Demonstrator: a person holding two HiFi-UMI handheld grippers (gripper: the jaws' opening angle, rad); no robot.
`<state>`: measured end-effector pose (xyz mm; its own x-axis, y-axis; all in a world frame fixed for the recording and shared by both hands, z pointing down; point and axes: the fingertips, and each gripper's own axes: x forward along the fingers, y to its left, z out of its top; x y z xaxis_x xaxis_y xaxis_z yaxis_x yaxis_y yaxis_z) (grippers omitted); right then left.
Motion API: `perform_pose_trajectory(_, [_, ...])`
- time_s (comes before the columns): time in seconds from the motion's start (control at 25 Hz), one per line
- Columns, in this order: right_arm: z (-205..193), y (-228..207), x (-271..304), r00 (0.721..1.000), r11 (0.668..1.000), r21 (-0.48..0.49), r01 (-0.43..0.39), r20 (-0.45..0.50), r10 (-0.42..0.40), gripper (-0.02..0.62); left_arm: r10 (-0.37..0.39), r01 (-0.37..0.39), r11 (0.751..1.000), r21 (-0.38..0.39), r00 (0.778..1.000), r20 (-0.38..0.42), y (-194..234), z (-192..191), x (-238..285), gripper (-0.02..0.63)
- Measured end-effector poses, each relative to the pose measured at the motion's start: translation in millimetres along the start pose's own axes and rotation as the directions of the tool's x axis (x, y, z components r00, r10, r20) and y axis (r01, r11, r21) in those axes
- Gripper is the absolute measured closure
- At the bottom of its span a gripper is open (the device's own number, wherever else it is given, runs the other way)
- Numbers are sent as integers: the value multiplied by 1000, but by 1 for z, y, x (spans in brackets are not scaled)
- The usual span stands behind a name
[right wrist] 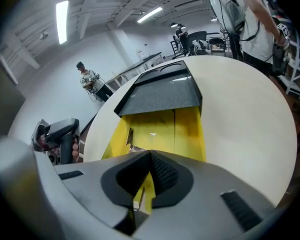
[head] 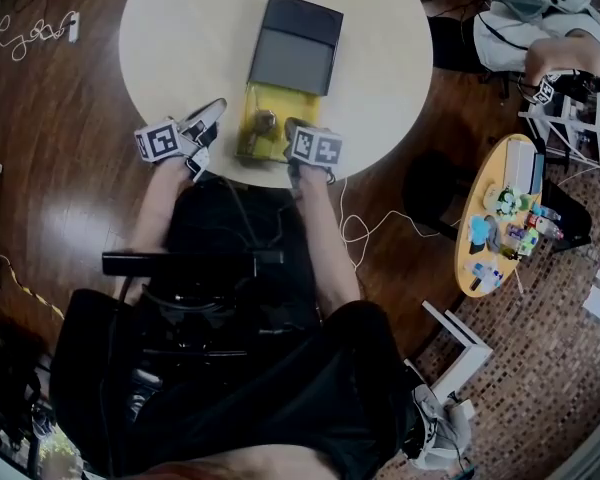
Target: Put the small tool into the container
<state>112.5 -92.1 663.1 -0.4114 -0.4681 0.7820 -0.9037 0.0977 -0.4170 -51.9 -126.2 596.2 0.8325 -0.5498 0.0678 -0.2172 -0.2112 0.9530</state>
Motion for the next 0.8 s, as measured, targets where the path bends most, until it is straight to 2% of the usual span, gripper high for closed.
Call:
perform_pose_trajectory(0.24, [-19, 30, 17, 993, 996, -68, -63, -102, 56, 614, -14, 14, 1000, -12, 999, -34, 0, -11, 7, 612])
perform_pose_trajectory(0.48, [-19, 40, 20, 990, 990, -100, -97, -111, 86, 615, 6, -6, 1000, -11, 999, -47, 5, -17, 4, 612])
perform_pose_trajectory(0.6, [-13, 34, 16, 994, 992, -96, -84, -84, 76, 614, -18, 19, 1000, 13, 998, -56, -3, -16, 10, 612])
perform_pose_trajectory(0.8, [-4, 16, -9, 995, 993, -75, -94, 3, 95, 614, -13, 27, 992, 126, 994, -106, -14, -3, 23, 612])
